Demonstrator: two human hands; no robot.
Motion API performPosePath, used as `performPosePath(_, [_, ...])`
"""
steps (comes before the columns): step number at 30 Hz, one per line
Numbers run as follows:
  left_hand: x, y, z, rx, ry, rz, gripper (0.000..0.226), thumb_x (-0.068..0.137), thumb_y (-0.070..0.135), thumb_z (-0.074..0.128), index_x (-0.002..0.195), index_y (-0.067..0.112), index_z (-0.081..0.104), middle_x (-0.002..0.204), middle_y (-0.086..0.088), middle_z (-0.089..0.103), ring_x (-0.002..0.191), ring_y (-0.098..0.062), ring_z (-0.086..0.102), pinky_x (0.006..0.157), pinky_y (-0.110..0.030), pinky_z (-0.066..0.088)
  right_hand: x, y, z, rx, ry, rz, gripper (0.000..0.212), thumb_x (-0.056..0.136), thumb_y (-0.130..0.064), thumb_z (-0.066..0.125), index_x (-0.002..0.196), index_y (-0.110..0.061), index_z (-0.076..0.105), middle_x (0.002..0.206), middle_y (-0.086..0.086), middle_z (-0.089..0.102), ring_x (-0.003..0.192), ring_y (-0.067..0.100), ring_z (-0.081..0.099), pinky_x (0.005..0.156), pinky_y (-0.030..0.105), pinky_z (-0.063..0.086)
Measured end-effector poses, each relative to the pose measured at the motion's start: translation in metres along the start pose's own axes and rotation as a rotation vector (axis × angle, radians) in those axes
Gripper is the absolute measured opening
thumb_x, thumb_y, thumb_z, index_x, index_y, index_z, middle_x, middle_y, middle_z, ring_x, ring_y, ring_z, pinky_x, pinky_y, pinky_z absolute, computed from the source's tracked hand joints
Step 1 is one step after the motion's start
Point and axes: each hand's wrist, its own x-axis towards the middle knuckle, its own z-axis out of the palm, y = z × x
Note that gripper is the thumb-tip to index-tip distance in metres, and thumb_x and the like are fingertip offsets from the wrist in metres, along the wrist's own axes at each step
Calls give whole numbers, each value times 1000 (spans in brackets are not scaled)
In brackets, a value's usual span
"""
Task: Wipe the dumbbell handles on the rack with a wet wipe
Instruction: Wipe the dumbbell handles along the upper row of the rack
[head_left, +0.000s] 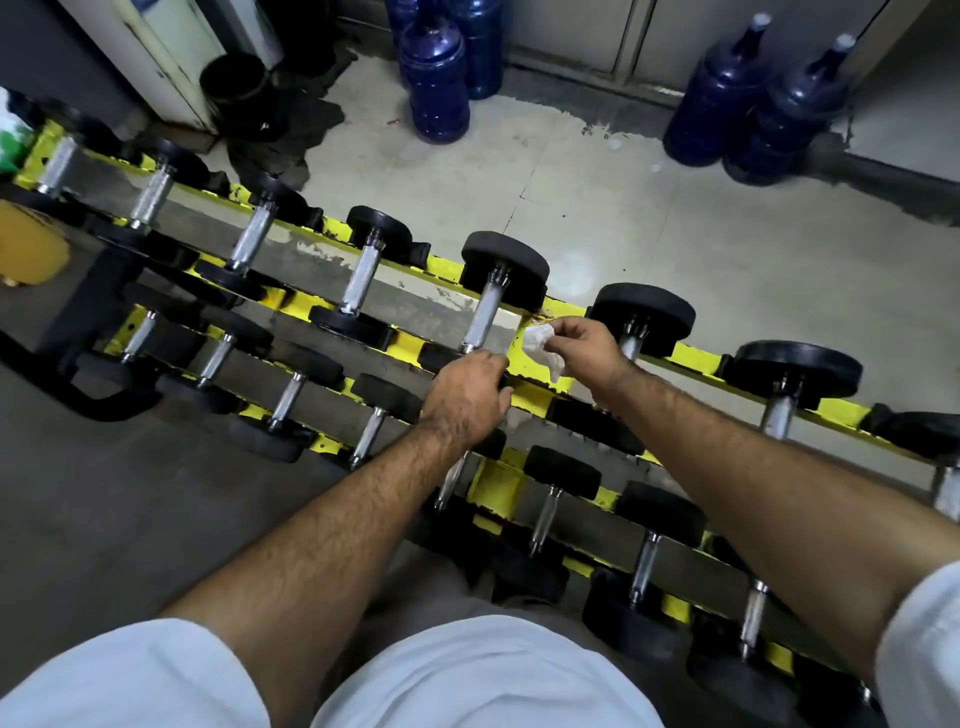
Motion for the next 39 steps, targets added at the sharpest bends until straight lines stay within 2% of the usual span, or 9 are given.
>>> performPosePath(4, [-7, 17, 9, -56, -17, 24, 37, 92, 34, 62, 123, 15, 60, 118, -5, 62, 109, -24, 59, 95, -37, 49, -18, 7, -16, 4, 45, 9, 14, 91, 2, 63, 103, 1, 69, 78, 0, 66, 61, 2, 60, 47, 15, 45])
performPosePath(10, [-15, 42, 31, -174, -49, 71, 36, 91, 34, 62, 121, 15, 61, 120, -6, 62, 110, -28, 60, 93, -41, 51, -43, 28, -41, -109, 217, -50, 26, 91, 0, 64, 80, -23, 67, 89, 4, 70, 77, 11, 61, 66, 25, 50])
performPosePath(13, [-22, 59, 44, -205, -66, 70, 34, 91, 34, 63, 119, 16, 60, 118, -6, 62, 107, -27, 60, 90, -41, 52, -55, 40, -54, -211, 246, -116, 20, 93, -7, 66, 83, -24, 70, 95, 0, 74, 86, 12, 66, 78, 28, 53])
performPosePath(18, [-27, 86, 64, -231, -59, 97, 49, 89, 39, 66, 130, 17, 52, 127, -3, 55, 114, -22, 56, 94, -39, 52, -64, 56, -78, -367, 324, -173, 22, 89, -10, 59, 93, -27, 73, 94, -9, 74, 87, 8, 67, 75, 28, 53])
performPosePath(21, [-21, 97, 76, -204, -56, 86, 55, 89, 47, 64, 133, 17, 49, 129, -3, 53, 118, -20, 52, 95, -37, 51, -60, 61, -89, -449, 304, -242, 24, 89, -11, 58, 99, -27, 73, 97, -14, 74, 91, 3, 68, 81, 31, 57])
performPosePath(25, [-16, 114, 91, -121, -61, -56, 61, 88, 59, 60, 132, 19, 52, 126, -3, 52, 118, -19, 50, 94, -39, 52, -47, 64, -104, -571, 261, -369, 30, 89, -9, 57, 108, -26, 73, 108, -10, 73, 99, 12, 67, 85, 37, 57])
performPosePath(30, [-11, 119, 101, -145, -26, -179, 58, 86, 58, 65, 131, 22, 57, 131, 2, 52, 115, -18, 55, 89, -36, 54, -12, 74, -116, -744, 141, -657, 42, 83, 2, 60, 119, -18, 72, 131, 0, 66, 127, 16, 58, 109, 30, 45])
performPosePath(36, [-10, 105, 98, -274, 2, -187, 53, 80, 54, 73, 122, 22, 66, 127, 8, 58, 111, -16, 59, 93, -32, 49, 42, 85, -130, -882, 17, -956, 34, 92, -14, 48, 112, -9, 75, 121, 10, 71, 112, 27, 68, 89, 41, 57])
performPosePath(39, [-10, 101, 97, -274, 3, -167, 52, 79, 57, 72, 118, 23, 67, 124, 9, 60, 112, -13, 58, 93, -31, 48, 46, 105, -137, -1002, -107, -995, 40, 95, -5, 48, 133, -7, 62, 139, 12, 60, 132, 30, 53, 105, 45, 48])
